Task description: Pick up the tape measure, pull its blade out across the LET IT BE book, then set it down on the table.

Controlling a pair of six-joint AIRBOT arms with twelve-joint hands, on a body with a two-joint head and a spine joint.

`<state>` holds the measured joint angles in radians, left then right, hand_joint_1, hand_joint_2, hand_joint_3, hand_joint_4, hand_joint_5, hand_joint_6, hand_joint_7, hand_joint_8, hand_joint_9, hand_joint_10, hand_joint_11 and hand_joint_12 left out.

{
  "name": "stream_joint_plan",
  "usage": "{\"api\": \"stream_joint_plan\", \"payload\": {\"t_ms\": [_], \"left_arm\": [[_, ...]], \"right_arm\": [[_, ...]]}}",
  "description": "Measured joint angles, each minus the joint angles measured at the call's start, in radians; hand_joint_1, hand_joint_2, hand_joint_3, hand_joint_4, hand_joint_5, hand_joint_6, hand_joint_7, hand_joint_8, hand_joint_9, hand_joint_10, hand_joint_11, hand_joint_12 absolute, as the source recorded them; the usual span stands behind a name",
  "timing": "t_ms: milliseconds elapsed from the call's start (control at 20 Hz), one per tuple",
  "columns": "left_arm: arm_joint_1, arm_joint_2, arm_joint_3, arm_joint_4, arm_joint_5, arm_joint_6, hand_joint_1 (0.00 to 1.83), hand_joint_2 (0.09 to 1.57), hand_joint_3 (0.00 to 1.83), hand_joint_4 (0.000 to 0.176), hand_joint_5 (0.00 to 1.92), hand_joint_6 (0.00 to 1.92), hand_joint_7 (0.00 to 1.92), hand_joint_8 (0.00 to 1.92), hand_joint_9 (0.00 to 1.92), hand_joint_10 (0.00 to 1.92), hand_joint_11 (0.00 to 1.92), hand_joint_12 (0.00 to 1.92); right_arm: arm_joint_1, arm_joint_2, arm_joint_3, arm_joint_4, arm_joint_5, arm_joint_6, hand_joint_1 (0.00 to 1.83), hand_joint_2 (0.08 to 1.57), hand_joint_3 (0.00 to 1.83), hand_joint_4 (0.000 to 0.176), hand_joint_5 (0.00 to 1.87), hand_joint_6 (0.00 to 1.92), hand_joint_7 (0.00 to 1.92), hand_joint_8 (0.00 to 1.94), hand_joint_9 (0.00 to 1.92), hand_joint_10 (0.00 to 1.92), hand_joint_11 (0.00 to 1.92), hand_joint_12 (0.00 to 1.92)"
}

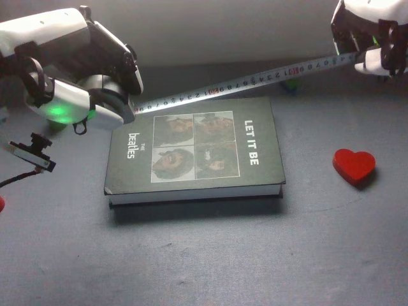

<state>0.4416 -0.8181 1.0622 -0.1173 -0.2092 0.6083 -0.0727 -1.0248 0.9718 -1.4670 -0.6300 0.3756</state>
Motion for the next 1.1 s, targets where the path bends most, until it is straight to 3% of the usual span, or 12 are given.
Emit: {"api": "stream_joint_plan", "payload": {"t_ms": [100, 150, 200, 250, 300, 350, 450, 550, 650, 850, 1000, 1100], "left_arm": [[0.000, 0.000, 0.000, 0.001, 0.000, 0.000, 1.40, 1.05, 0.00, 0.000, 1.02, 0.70, 1.23, 0.54, 1.05, 1.08, 1.10, 0.90], [0.000, 0.000, 0.000, 0.001, 0.000, 0.000, 1.40, 1.05, 0.00, 0.000, 1.03, 0.69, 1.22, 0.54, 1.05, 1.09, 1.09, 0.89], [0.000, 0.000, 0.000, 0.001, -0.001, 0.000, 1.39, 1.05, 0.00, 0.000, 1.01, 0.71, 1.20, 0.58, 1.04, 1.11, 1.09, 0.89], [0.000, 0.000, -0.003, 0.001, -0.001, 0.001, 1.39, 1.05, 0.00, 0.000, 1.01, 0.72, 1.20, 0.60, 1.04, 1.10, 1.09, 0.90], [0.000, 0.002, -0.004, 0.003, 0.000, 0.003, 1.39, 1.06, 0.00, 0.000, 0.99, 0.73, 1.20, 0.61, 1.05, 1.08, 1.10, 0.90], [0.000, 0.002, -0.004, 0.003, 0.000, 0.002, 1.39, 1.05, 0.00, 0.000, 1.00, 0.73, 1.20, 0.61, 1.05, 1.09, 1.10, 0.90], [0.000, 0.005, -0.004, 0.005, 0.004, 0.010, 1.40, 1.05, 0.00, 0.000, 1.00, 0.71, 1.21, 0.58, 1.05, 1.08, 1.09, 0.90], [0.000, 0.006, -0.003, 0.005, 0.011, 0.012, 1.39, 1.06, 0.00, 0.000, 0.98, 0.75, 1.19, 0.63, 1.04, 1.09, 1.10, 0.90], [0.000, 0.006, -0.003, 0.005, 0.013, 0.012, 1.39, 1.06, 0.00, 0.000, 0.97, 0.76, 1.18, 0.63, 1.04, 1.09, 1.11, 0.90], [0.043, 0.007, 0.006, 0.024, 0.001, -0.006, 1.39, 1.07, 0.00, 0.000, 0.94, 0.79, 1.16, 0.67, 1.05, 1.09, 1.10, 0.90], [0.089, 0.009, 0.041, 0.152, -0.016, -0.134, 1.39, 1.07, 0.00, 0.000, 0.95, 0.79, 1.17, 0.67, 1.04, 1.10, 1.10, 0.90], [0.137, 0.007, 0.080, 0.174, -0.037, -0.175, 1.39, 1.06, 0.00, 0.000, 0.96, 0.78, 1.16, 0.66, 1.06, 1.08, 1.10, 0.91]], "right_arm": [[0.000, 0.000, -0.001, 0.004, 0.000, 0.000, 1.35, 1.18, 0.00, 0.000, 0.78, 1.12, 0.91, 1.15, 0.75, 1.46, 0.62, 1.51], [0.000, 0.000, -0.001, 0.000, -0.001, 0.000, 1.23, 1.18, 0.00, 0.000, 0.80, 1.14, 0.93, 1.20, 0.74, 1.17, 0.62, 1.50], [-0.002, 0.000, -0.001, 0.000, -0.001, -0.001, 1.33, 1.18, 0.00, 0.000, 0.79, 1.15, 0.91, 1.17, 0.72, 1.40, 0.60, 1.48], [-0.008, 0.000, -0.003, -0.001, -0.002, -0.008, 1.20, 1.21, 0.00, 0.000, 0.74, 1.25, 0.86, 1.27, 0.64, 1.08, 0.52, 1.43], [-0.015, 0.000, -0.004, 0.000, -0.002, -0.011, 1.04, 1.19, 0.00, 0.000, 0.64, 0.64, 0.70, 0.69, 0.57, 0.76, 0.35, 1.24], [-0.015, 0.000, -0.004, 0.005, -0.002, -0.012, 0.97, 1.18, 0.00, 0.000, 0.66, 0.30, 0.68, 0.32, 0.56, 0.45, 0.25, 1.09], [-0.014, 0.000, -0.004, -0.003, -0.018, -0.015, 0.84, 1.13, 0.00, 0.000, 0.54, 0.03, 0.54, 0.02, 0.45, 0.07, 0.07, 0.90], [-0.014, 0.002, -0.008, -0.006, -0.034, -0.021, 0.71, 1.14, 0.00, 0.000, 0.32, 0.00, 0.29, 0.00, 0.21, 0.00, 0.00, 0.52], [-0.014, 0.003, -0.018, -0.004, -0.034, -0.022, 0.64, 1.14, 0.00, 0.000, 0.17, 0.00, 0.17, 0.00, 0.11, 0.00, 0.00, 0.32], [-0.010, 0.021, -0.061, -0.001, -0.030, -0.026, 0.52, 1.09, 0.00, 0.000, 0.08, 0.00, 0.10, 0.00, 0.04, 0.00, 0.00, 0.20], [-0.002, 0.023, -0.091, -0.006, -0.043, -0.021, 0.43, 1.05, 0.00, 0.000, 0.08, 0.00, 0.09, 0.00, 0.04, 0.00, 0.00, 0.19], [-0.002, 0.023, -0.119, -0.003, -0.049, -0.008, 0.41, 1.04, 0.00, 0.000, 0.07, 0.00, 0.10, 0.00, 0.05, 0.00, 0.00, 0.17]]}}
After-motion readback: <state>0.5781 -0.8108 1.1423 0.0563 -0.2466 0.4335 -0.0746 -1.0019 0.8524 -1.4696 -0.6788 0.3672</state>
